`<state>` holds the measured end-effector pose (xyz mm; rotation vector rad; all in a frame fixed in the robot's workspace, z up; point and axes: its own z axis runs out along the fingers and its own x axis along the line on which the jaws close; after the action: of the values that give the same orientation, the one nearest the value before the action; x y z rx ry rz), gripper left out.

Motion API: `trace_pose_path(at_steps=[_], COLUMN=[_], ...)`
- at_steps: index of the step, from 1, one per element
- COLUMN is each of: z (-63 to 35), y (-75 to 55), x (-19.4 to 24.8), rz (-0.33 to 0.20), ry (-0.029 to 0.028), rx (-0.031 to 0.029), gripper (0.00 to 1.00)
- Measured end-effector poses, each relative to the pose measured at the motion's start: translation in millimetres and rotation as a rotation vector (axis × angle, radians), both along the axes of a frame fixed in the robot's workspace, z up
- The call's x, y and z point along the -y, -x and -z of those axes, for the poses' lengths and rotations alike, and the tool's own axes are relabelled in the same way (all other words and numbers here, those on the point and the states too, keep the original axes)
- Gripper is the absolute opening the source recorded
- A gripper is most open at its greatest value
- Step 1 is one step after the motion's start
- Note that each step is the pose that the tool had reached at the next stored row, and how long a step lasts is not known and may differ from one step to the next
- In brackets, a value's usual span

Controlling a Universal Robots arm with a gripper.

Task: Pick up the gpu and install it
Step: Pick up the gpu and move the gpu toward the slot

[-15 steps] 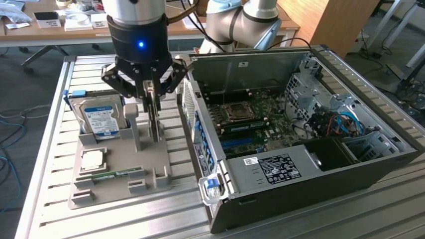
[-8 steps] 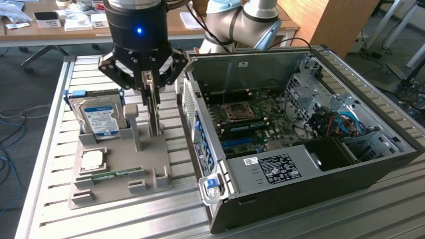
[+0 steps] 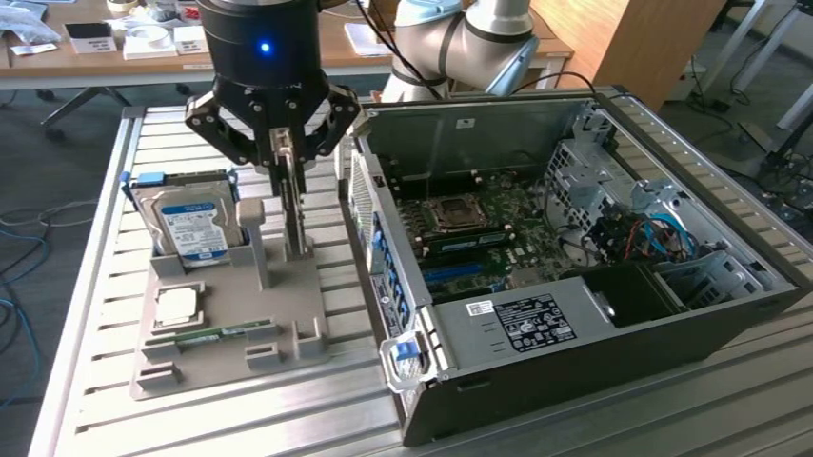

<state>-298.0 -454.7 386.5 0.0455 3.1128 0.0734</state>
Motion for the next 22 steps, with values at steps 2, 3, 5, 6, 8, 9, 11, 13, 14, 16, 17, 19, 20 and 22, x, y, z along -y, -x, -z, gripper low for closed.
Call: trace_pose_path(at_steps=[2, 3, 5, 6, 8, 9, 11, 13, 14, 16, 17, 19, 20, 22], z=[0.0, -0.5, -3.2, -5.3, -10.9, -14.2, -20.9, -26.4, -28.6, -31.5, -32.9, -35.1, -36.1, -37.6], y=[0.0, 0.1, 0.0, -0.1, -0.1, -0.1, -0.2, -0.1, -0.1, -0.1, -0.1, -0.1, -0.2, -0.1], x=[0.0, 0.0, 0.0, 0.0, 0.0, 0.0, 0.0, 0.0, 0.0, 0.0, 0.0, 0.0, 0.0, 0.1], rz=[0.0, 0.0, 0.0, 0.0, 0.0, 0.0, 0.0, 0.0, 0.0, 0.0, 0.0, 0.0, 0.0, 0.0], ry=[0.0001, 0.0002, 0.0002, 0.0001, 0.0001, 0.0, -0.0001, -0.0001, -0.0002, -0.0002, -0.0001, -0.0001, -0.0002, -0.0002], rx=[0.0, -0.0001, -0.0002, -0.0001, -0.0001, -0.0001, 0.0, 0.0, 0.0, 0.0, 0.0, 0.0, 0.0, 0.0], gripper=[0.27, 0.27, 0.27, 0.27, 0.27, 0.27, 0.27, 0.27, 0.27, 0.27, 0.27, 0.27, 0.27, 0.27])
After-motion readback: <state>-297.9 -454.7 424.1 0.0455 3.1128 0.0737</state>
